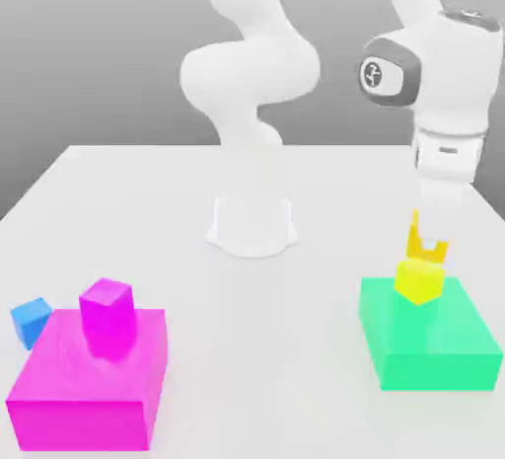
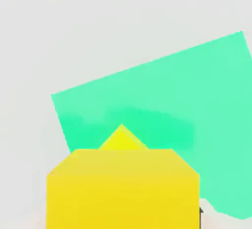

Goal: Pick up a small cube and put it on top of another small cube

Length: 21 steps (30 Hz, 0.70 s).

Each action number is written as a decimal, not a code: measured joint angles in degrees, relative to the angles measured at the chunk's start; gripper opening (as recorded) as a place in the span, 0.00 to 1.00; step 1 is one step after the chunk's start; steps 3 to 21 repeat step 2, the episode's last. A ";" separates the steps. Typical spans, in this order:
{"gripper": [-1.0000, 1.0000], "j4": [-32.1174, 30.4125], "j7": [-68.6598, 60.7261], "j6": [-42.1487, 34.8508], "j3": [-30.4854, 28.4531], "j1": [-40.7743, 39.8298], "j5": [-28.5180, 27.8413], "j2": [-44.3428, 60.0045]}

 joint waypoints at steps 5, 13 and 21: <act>1.00 0.00 0.00 0.00 0.00 0.00 0.00 0.00; 1.00 0.00 0.00 0.00 0.00 0.00 0.00 0.00; 1.00 0.00 0.00 0.00 0.00 0.00 0.00 0.00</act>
